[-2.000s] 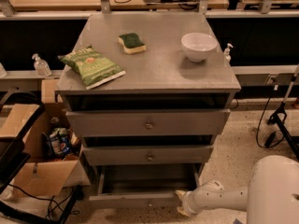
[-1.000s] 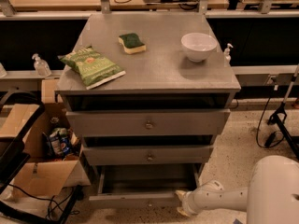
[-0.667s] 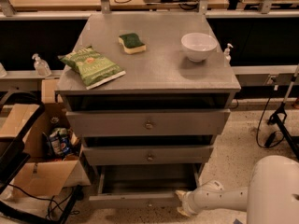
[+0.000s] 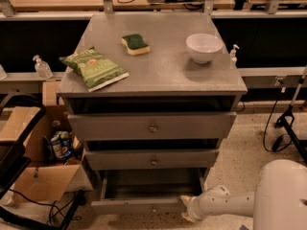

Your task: Open bottom drawer

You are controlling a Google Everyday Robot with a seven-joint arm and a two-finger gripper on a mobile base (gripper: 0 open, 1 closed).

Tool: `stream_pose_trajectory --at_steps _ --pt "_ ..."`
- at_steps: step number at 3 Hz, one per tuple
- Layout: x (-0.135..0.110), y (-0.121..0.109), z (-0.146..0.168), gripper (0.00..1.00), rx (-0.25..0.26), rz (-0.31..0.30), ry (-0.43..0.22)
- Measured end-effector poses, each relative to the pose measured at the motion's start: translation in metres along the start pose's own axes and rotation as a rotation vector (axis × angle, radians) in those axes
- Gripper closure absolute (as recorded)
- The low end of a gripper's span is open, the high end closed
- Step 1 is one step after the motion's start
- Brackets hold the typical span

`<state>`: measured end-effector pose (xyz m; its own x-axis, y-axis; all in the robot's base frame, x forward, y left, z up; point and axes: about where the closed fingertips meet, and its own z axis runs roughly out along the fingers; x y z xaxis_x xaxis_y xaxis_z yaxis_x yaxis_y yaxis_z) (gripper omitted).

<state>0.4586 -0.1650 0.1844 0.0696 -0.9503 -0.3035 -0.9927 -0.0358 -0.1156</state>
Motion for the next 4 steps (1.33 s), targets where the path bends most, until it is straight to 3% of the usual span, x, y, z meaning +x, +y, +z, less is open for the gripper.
stream_pose_trajectory --at_steps 2,3,4 --pt "0.0000 0.0000 0.0000 0.07 0.000 0.000 0.000" --pt "0.0000 0.0001 0.0001 0.00 0.000 0.000 0.000" --pt "-0.0001 0.0002 0.0002 0.00 0.000 0.000 0.000"
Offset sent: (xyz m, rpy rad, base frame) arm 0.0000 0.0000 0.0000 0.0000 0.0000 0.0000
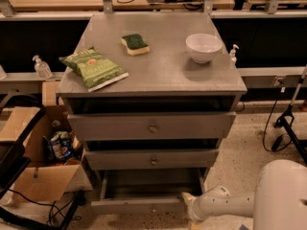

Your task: Open bottom drawer

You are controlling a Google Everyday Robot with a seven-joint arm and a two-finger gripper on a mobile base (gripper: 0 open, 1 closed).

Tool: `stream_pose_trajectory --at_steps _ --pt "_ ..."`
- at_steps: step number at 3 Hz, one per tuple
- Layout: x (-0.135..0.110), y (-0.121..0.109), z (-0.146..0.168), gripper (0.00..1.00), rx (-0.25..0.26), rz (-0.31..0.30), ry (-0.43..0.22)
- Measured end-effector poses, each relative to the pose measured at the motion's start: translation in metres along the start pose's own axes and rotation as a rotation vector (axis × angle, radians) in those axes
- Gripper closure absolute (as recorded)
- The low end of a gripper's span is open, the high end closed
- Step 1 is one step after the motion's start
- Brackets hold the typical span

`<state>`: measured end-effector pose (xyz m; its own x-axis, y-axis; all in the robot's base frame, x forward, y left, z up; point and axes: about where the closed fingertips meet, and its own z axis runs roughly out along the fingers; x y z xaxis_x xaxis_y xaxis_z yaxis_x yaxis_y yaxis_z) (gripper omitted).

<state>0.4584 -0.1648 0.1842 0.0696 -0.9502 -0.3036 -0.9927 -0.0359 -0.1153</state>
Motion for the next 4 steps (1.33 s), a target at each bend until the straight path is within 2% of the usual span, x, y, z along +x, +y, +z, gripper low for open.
stream_pose_trajectory --at_steps 1,2,3,4 --pt "-0.001 0.001 0.001 0.19 -0.003 0.000 -0.001" --pt "0.005 0.010 0.011 0.42 -0.034 0.017 0.017" --pt "0.008 0.017 0.014 0.73 -0.054 0.026 0.026" --pt "0.008 0.016 0.012 0.96 -0.054 0.026 0.026"
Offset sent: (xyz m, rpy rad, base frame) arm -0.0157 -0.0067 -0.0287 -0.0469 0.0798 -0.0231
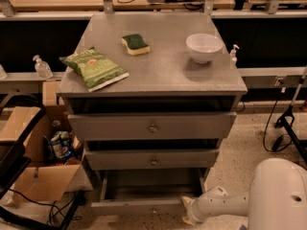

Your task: Open bottom drawer

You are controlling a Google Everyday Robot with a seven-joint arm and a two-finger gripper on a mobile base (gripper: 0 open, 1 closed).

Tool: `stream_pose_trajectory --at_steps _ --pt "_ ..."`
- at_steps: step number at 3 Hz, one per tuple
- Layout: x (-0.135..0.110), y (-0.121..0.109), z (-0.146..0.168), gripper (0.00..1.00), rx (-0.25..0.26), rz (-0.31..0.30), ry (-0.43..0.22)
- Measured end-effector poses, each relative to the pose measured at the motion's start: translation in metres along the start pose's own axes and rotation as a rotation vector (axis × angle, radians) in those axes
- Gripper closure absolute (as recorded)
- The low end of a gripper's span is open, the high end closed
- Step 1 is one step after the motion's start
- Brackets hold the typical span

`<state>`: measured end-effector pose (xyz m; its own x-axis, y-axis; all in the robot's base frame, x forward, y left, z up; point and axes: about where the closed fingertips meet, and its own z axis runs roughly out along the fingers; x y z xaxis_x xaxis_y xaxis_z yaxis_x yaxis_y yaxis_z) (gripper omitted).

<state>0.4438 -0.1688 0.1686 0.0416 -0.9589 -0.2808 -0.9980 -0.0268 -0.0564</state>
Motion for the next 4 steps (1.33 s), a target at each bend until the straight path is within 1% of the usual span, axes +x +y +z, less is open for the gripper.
stream_pose_trajectory --at_steps 1,4 --pt "-0.0001 0.0000 -0.0003 1.00 0.000 0.000 0.000" --pt "-0.0001 0.0001 -0.0004 1.00 0.000 0.000 0.000"
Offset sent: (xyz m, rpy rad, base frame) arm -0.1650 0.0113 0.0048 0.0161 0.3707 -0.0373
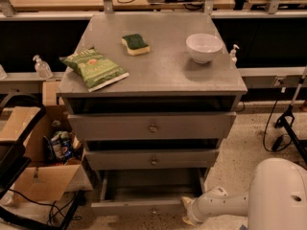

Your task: Open bottom drawer

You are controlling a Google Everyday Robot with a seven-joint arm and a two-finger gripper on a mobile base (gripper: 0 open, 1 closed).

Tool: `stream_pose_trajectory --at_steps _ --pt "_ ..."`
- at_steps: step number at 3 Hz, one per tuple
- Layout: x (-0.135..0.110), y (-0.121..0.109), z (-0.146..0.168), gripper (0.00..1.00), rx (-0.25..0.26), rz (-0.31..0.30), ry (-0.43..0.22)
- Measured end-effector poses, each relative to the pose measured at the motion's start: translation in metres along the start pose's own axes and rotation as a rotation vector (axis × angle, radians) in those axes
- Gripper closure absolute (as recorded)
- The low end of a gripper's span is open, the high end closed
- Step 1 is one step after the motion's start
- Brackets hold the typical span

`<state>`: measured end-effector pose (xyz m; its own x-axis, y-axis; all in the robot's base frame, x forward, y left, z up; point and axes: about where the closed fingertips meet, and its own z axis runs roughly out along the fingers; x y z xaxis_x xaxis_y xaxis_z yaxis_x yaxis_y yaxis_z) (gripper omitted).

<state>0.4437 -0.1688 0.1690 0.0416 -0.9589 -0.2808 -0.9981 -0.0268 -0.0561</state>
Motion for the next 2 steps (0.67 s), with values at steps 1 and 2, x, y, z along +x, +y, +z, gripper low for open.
stream_pose_trajectory --at_steps 1,2 --pt "0.0000 0.0000 0.0000 1.00 0.000 0.000 0.000" --pt "0.0000 0.0000 0.0000 1.00 0.000 0.000 0.000"
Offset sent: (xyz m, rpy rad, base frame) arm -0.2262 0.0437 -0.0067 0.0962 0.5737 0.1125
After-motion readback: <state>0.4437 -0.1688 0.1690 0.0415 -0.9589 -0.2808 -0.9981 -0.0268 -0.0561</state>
